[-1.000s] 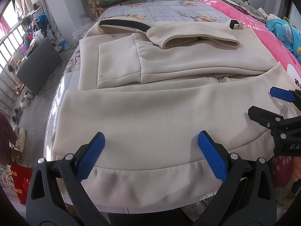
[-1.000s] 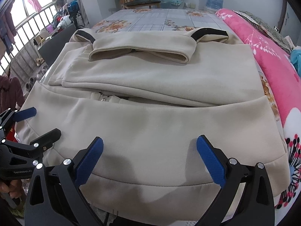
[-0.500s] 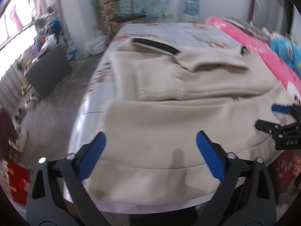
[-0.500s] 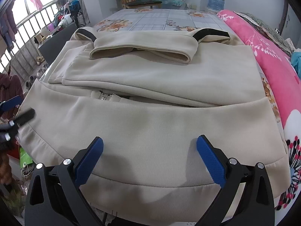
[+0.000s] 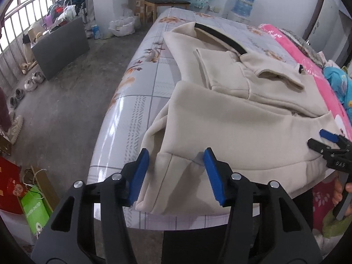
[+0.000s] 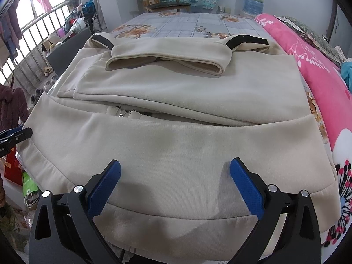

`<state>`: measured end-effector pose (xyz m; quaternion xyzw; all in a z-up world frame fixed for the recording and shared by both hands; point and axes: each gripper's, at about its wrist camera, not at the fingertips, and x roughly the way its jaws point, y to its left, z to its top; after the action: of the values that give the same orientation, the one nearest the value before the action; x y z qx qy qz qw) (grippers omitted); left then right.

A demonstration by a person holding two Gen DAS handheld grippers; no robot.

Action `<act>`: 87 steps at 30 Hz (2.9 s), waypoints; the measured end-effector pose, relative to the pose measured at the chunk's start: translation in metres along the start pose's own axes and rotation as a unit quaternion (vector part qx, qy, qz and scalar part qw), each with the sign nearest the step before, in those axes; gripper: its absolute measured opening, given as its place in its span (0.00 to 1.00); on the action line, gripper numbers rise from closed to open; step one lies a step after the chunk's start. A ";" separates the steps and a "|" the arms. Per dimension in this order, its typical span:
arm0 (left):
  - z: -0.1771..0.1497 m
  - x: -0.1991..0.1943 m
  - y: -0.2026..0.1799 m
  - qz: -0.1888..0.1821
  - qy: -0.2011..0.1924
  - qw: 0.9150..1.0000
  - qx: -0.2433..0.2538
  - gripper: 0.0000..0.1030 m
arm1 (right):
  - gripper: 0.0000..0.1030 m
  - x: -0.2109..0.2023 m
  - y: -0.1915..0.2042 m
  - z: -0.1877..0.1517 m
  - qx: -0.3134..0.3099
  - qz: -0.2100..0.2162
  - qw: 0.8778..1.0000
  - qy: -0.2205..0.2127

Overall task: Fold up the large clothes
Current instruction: 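Move the left tool to the jacket's side edge and close on it, then hold the side edge with the left tool while the right tool grasps the opposite side edge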

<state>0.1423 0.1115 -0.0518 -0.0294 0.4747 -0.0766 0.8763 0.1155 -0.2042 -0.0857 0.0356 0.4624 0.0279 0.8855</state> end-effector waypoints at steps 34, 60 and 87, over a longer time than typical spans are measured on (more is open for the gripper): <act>0.024 0.024 -0.019 -0.033 -0.024 0.999 0.025 0.29 | 0.94 0.002 0.000 0.002 0.000 -0.003 1.000 -0.004; 0.001 0.027 -0.073 0.169 -0.060 0.971 0.159 0.11 | 0.64 -0.078 -0.143 -0.022 0.168 -0.044 0.980 -0.102; 0.000 0.029 -0.076 0.172 -0.055 0.970 0.160 0.11 | 0.28 -0.063 -0.136 -0.008 0.132 -0.010 0.989 -0.072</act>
<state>0.1498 0.0317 -0.0660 0.1894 0.4048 0.0022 0.8946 0.0753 -0.3447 -0.0504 0.1491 0.3970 -0.0450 0.9045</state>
